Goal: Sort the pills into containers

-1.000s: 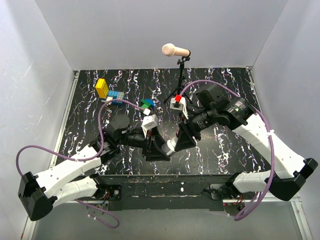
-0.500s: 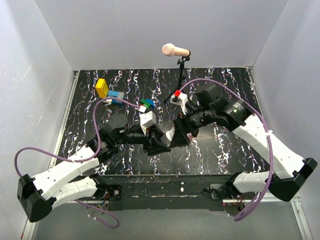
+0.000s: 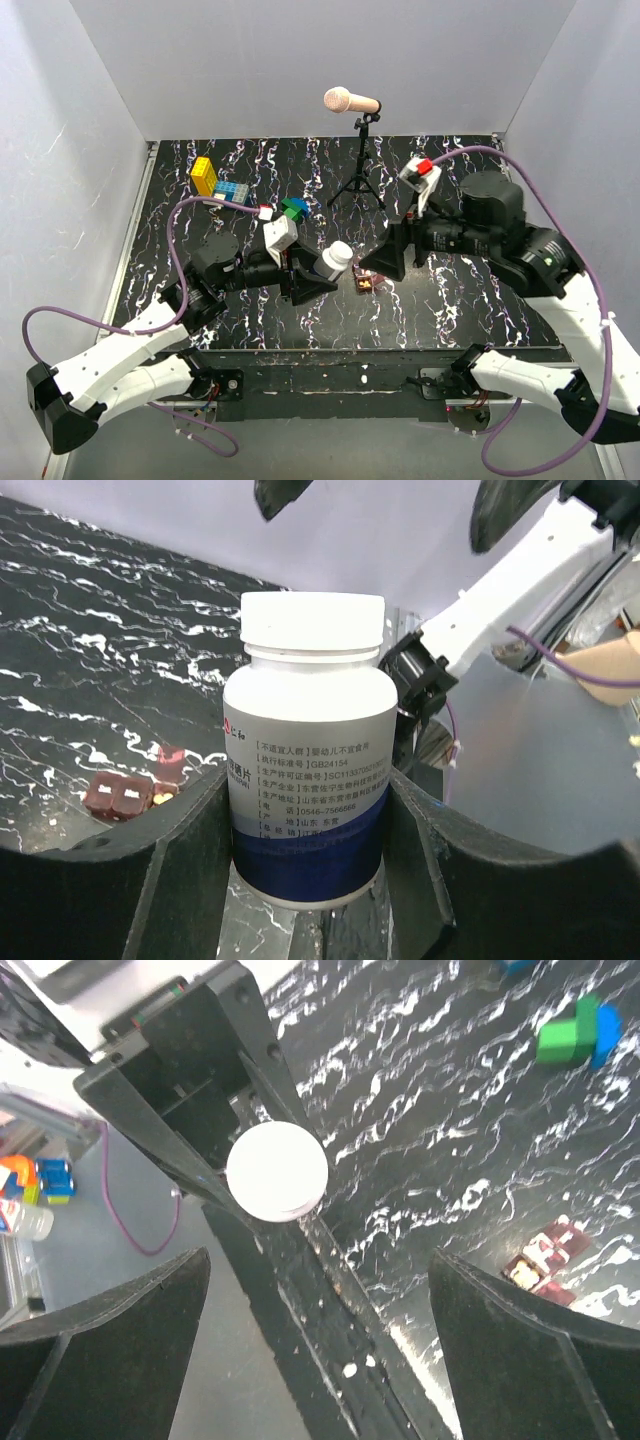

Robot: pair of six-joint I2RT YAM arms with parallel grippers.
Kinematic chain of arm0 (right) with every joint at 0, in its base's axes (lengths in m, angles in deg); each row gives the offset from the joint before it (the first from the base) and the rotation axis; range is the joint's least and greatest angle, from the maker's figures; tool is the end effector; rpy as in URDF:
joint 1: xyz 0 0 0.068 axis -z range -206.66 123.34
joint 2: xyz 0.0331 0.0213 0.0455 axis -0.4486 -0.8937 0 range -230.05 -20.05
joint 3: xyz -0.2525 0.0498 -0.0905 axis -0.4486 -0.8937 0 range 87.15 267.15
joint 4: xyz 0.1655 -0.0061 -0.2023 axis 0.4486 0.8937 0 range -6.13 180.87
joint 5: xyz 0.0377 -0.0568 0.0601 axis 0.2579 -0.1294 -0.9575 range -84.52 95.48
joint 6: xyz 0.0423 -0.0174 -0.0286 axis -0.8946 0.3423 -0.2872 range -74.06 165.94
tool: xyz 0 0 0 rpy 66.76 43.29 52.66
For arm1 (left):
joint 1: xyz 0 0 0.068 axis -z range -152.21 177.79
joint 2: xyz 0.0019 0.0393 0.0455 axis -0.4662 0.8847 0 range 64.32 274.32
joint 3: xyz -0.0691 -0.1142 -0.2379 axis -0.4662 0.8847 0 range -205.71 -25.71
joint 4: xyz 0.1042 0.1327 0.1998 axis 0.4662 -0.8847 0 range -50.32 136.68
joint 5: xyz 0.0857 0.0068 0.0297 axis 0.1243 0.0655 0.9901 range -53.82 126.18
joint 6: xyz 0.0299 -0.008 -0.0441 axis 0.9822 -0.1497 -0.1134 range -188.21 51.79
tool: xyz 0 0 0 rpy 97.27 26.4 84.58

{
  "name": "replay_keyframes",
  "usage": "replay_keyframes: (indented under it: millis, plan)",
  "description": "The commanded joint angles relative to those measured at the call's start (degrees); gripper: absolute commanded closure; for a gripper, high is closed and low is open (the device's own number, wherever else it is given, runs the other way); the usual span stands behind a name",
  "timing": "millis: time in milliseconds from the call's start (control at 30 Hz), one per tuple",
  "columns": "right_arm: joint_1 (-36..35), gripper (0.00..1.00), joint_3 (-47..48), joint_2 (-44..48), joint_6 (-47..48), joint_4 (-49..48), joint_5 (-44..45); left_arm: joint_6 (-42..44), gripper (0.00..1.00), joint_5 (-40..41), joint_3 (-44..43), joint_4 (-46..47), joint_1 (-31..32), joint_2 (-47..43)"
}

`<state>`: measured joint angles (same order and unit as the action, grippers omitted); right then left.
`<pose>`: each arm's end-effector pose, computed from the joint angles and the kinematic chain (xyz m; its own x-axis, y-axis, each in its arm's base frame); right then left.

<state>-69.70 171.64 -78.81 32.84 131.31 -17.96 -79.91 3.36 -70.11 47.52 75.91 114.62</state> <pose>0.1195 0.1311 0.4602 -0.4664 -0.1512 -0.8716 -0.8118 0.4646 0.3538 0.1223 -0.1654 0.3419 -0.2578 0.0321 -0.9657 0.9536 0.1691 -0.2490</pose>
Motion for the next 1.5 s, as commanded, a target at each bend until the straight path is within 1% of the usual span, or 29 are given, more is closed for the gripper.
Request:
replay_keyframes:
  millis: [0, 67, 133, 267, 400, 467, 567, 800, 867, 933, 1000, 1067, 1400, 1467]
  plan:
    - [1.5, 0.03, -1.2, 3.4, -3.4, -10.3, 0.4, -4.3, 1.0, 4.5, 0.5, 5.7, 0.0, -1.9]
    - [2.2, 0.02, -1.4, 3.3, -4.3, -12.9, -3.4, -6.7, 1.0, 4.1, 0.7, 8.6, 0.0, -1.7]
    - [2.5, 0.02, -1.9, 2.9, -5.1, -15.8, -7.3, -9.6, 1.0, 3.2, 1.2, 14.2, 0.0, -1.5]
    - [3.1, 0.02, -2.7, 2.2, -7.4, -22.7, -13.9, -14.7, 1.0, 1.4, 2.0, 22.0, 0.0, -0.7]
    - [4.6, 0.02, -2.7, 1.3, -11.1, -29.1, -17.6, -19.1, 1.0, -1.6, 2.4, 29.2, 0.0, 0.4]
    - [5.0, 0.02, -2.9, 1.0, -12.2, -32.1, -18.5, -21.0, 1.0, -2.8, 2.3, 31.8, 0.0, 1.1]
    - [5.3, 0.02, -3.0, 0.2, -13.2, -37.1, -22.2, -23.4, 1.0, -5.0, 1.6, 34.7, 0.0, 2.4]
    - [5.3, 0.06, -1.6, -4.0, -15.6, -45.0, -37.2, -26.4, 1.0, -10.4, -0.5, 39.1, 0.0, 4.5]
    - [5.3, 0.07, -1.9, -5.0, -16.9, -46.8, -41.0, -27.8, 1.0, -11.6, -0.7, 41.6, 0.0, 5.2]
    - [5.3, 0.07, -2.5, -5.3, -18.8, -52.2, -43.6, -28.6, 1.0, -12.6, -1.1, 43.1, 0.0, 5.9]
    - [5.3, 0.08, -3.2, -5.4, -21.1, -56.0, -45.6, -29.6, 1.0, -13.7, -1.5, 44.9, 0.0, 6.5]
    - [5.3, 0.1, -3.3, -5.4, -22.1, -57.5, -46.7, -30.7, 1.0, -13.8, -1.3, 46.6, 0.0, 6.8]
    - [5.2, 0.23, -4.5, -5.1, -22.1, -57.9, -45.8, -31.4, 1.0, -13.9, -2.5, 47.4, 0.0, 7.5]
    - [5.3, 0.27, -4.5, -5.3, -22.1, -57.5, -45.1, -31.6, 1.0, -13.9, -2.6, 47.1, 0.0, 7.4]
